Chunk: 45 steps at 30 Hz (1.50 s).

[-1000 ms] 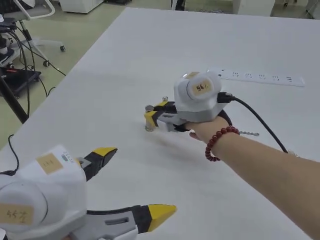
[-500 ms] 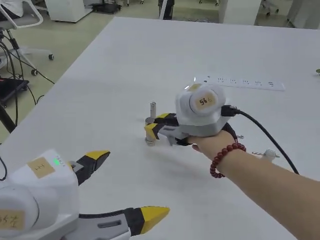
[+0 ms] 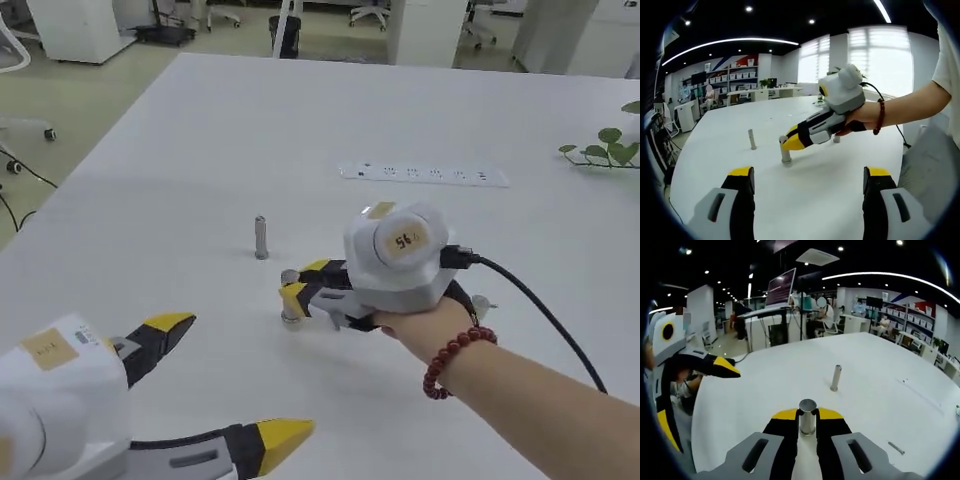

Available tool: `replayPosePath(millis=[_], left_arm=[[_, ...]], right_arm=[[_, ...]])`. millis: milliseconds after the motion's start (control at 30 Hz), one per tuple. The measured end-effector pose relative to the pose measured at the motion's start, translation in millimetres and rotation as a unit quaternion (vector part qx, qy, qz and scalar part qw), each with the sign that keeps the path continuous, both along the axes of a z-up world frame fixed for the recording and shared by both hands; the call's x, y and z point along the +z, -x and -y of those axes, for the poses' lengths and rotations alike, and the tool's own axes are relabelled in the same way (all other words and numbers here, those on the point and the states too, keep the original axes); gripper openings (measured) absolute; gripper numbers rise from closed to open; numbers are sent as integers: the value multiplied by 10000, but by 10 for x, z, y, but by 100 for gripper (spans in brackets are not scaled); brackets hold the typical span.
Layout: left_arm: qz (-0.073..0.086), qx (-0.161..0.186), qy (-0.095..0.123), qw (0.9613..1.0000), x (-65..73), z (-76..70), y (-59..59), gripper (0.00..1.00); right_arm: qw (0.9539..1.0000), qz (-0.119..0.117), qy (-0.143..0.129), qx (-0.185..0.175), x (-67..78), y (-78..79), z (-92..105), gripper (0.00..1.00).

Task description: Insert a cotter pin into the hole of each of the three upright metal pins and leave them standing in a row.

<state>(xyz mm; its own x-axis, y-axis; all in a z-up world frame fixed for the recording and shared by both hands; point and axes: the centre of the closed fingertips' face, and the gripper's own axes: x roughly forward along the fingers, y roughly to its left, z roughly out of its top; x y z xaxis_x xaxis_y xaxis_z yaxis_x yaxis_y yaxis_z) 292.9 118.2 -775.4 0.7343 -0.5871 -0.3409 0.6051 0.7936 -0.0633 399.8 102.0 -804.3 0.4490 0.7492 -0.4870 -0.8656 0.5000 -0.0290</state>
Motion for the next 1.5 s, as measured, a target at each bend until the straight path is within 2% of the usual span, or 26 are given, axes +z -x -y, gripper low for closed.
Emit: replayPosePath(millis=[567,933,1367,1500], left_arm=[[26,-193,35,9998,38,120,21,89],[17,-281,35,9996,44,193,54,88],[21,-304,20,9995,43,200,58,88],[1,-317,0,9995,28,204,64,88]], right_arm=[[9998,-5,70,-194,7,250,355,12],[9997,-7,94,-214,-13,326,474,12],[9995,21,238,-183,-85,412,580,12],[9997,4,167,-176,-74,426,592,12]])
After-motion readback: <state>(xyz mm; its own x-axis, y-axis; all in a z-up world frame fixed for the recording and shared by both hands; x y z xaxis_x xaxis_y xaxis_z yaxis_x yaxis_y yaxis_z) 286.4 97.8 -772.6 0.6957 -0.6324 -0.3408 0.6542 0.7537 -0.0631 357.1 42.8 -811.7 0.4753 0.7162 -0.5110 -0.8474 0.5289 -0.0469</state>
